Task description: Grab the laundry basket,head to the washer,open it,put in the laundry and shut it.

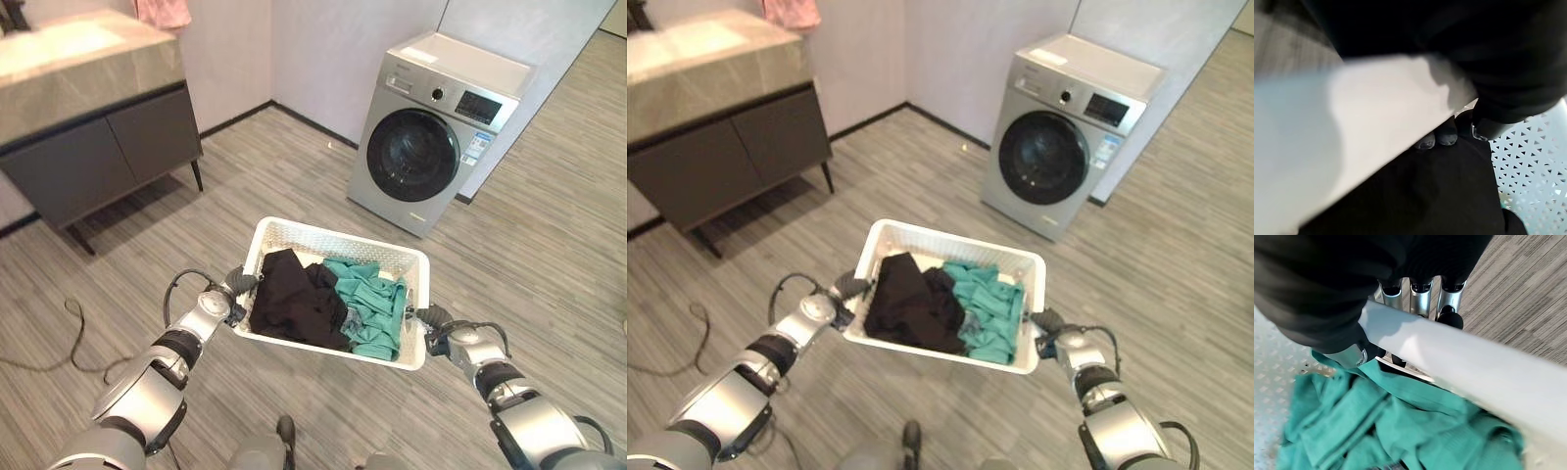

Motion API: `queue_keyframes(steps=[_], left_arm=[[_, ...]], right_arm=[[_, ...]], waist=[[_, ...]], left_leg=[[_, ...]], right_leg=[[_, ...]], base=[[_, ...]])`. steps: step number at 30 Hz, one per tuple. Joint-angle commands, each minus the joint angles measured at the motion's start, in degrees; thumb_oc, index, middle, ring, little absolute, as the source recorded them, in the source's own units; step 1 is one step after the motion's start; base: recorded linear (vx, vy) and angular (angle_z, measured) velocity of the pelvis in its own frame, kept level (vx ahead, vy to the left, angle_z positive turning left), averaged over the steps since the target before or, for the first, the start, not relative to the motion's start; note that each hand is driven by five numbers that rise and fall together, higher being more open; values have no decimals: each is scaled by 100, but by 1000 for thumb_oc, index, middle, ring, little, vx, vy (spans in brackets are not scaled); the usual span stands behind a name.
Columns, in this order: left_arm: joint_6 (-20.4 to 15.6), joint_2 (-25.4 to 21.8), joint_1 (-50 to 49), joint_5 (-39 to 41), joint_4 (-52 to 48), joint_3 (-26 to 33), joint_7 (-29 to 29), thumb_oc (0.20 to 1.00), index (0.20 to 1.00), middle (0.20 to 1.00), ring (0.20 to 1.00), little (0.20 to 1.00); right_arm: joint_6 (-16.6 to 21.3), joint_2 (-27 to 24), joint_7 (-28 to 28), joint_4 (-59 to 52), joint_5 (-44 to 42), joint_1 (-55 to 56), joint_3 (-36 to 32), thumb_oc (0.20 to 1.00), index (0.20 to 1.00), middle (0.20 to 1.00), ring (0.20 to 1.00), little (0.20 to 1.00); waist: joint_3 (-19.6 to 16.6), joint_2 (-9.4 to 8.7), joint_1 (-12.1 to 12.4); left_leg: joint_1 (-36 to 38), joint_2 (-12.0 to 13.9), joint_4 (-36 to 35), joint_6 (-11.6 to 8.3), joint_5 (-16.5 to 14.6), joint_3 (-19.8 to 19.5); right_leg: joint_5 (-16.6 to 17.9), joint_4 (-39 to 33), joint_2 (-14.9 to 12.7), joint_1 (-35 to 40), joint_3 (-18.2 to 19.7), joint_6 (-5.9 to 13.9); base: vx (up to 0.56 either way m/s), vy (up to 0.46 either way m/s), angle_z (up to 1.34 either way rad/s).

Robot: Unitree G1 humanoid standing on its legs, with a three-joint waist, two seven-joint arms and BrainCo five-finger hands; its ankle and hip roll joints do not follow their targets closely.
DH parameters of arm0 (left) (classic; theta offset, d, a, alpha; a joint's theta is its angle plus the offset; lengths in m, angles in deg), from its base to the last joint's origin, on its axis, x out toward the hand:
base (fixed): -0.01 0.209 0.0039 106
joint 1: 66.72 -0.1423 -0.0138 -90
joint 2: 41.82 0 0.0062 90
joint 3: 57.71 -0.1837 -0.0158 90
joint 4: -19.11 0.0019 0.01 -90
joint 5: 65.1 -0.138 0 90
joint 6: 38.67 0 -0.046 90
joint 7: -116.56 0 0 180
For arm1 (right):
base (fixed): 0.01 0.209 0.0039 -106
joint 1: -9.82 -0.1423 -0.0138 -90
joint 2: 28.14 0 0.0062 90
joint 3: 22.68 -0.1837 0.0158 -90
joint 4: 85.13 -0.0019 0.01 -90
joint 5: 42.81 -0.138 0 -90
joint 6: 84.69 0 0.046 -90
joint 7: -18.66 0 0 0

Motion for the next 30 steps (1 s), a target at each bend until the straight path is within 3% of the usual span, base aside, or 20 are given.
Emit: queue_keyframes(steps=[1, 2, 3, 5, 6, 11, 14, 15, 17, 20, 21, 23, 25, 27, 30], left_arm=[[-241, -420, 581, 13, 364, 179, -181, 200, 200, 200, 200, 200], [-264, -438, 681, -43, 378, 174, -178, 200, 200, 200, 200, 200], [-268, -445, 692, -69, 369, 168, -173, 200, 200, 200, 200, 200], [-319, -415, 703, -138, 401, 221, -172, 200, 200, 200, 200, 200], [-373, -432, 699, -190, 404, 253, -191, 200, 200, 200, 200, 200], [-422, -417, 618, -357, 445, 283, -177, 200, 200, 200, 200, 200], [-427, -341, 519, -394, 487, 322, -138, 200, 200, 200, 200, 200], [-444, -270, 386, -300, 484, 411, -143, 200, 200, 200, 200, 200], [-467, -245, 238, -202, 463, 483, -174, 200, 200, 200, 200, 200], [-396, -314, 244, -69, 327, 491, -153, 200, 200, 200, 200, 200], [-422, -339, 238, 65, 202, 571, -181, 200, 200, 200, 200, 200], [-380, -384, 212, 272, -25, 637, -182, 200, 200, 200, 200, 200], [-380, -297, 258, 386, -133, 614, -205, 200, 200, 200, 200, 200], [-385, -203, 249, 396, -242, 582, -225, 200, 200, 200, 200, 200], [-408, -168, 266, 258, -291, 512, -248, 200, 200, 200, 200, 200]], right_arm=[[270, -1014, -48, 275, -58, -74, -375, 200, 200, 200, 200, 200], [278, -1157, -60, 272, -103, 6, -493, 200, 200, 200, 200, 200], [270, -1214, -51, 272, -113, 31, -526, 200, 200, 200, 200, 200], [263, -1328, -32, 248, -111, 75, -597, 200, 200, 200, 200, 200], [256, -1406, -6, 199, -97, 152, -703, 200, 200, 200, 200, 200], [292, -1385, 69, 124, -144, 386, -834, 200, 200, 200, 200, 200], [286, -1358, 125, 48, -156, 469, -791, 200, 200, 200, 200, 200], [294, -1374, 141, -79, -120, 504, -715, 200, 200, 200, 200, 200], [316, -1356, 111, -105, -105, 476, -594, 200, 200, 200, 200, 200], [376, -1400, 29, -255, -182, 413, -536, 200, 200, 200, 200, 200], [429, -1420, -44, -451, -184, 432, -528, 200, 200, 200, 200, 200], [437, -1454, -102, -656, -261, 459, -566, 200, 200, 200, 200, 200], [480, -1436, -171, -762, -376, 478, -606, 200, 200, 200, 200, 200], [468, -1462, -148, -704, -297, 513, -576, 200, 200, 200, 200, 200], [466, -1545, -145, -748, -156, 622, -585, 200, 200, 200, 200, 200]], waist=[[-353, 400, -152], [-340, 385, -196], [-328, 369, -199], [-347, 364, -248], [-359, 393, -318], [-361, 329, -474], [-524, 237, -537], [-622, 281, -634], [-691, 321, -692], [-561, 190, -592], [-441, 121, -535], [-334, 111, -466], [-242, 70, -408], [-203, 93, -330], [-193, 164, -223]], left_leg=[[-29, 560, -154, -738, -55, -217], [51, 578, -70, -879, -226, -251], [76, 555, -30, -905, -301, -279], [165, 530, 47, -975, -491, -367], [301, 508, 138, -1013, -684, -434], [660, 527, 495, -1127, -1082, -538], [983, 637, 530, -1230, -1269, -600], [1134, 856, 661, -1312, -1181, -719], [1020, 1217, 1308, -1413, -629, -808], [64, 1515, 3214, -1266, 293, -964], [-275, 1604, 3839, -1190, 464, -970], [-687, 1726, 4168, -1118, 342, -845], [-1084, 1674, 3922, -1125, 263, -798], [-1277, 1428, 3292, -1165, 109, -784], [-1254, 1126, 1575, -1264, 78, -881]], right_leg=[[565, -1940, 235, 77, -878, -427], [481, -3120, 187, 69, -1031, -469], [528, -3500, 154, 63, -982, -457], [839, -4409, 83, -92, -612, -331], [1165, -4993, -90, -330, -258, -209], [1491, -5326, -226, -564, 87, -37], [1621, -5234, -126, -335, 117, -8], [1543, -4983, 92, -356, 207, -103], [1261, -4677, 484, -312, 348, -349], [1000, -4766, 844, 77, 330, -777], [912, -4777, 972, 201, 330, -940], [722, -4860, 1137, 392, 332, -1052], [626, -4906, 1181, 576, 316, -1078], [525, -4932, 1166, 705, 320, -1024], [421, -4964, 1174, 874, 321, -923]], base=[[628, -68, 5], [461, -157, 27], [349, -185, 53], [344, -155, 62], [437, -175, 65], [385, -197, 36], [520, -342, 46], [450, -362, 5], [465, -433, -22], [225, -433, -42], [146, -400, -26], [141, -280, 1], [190, -124, -9], [215, 18, 0], [231, 81, -3]])
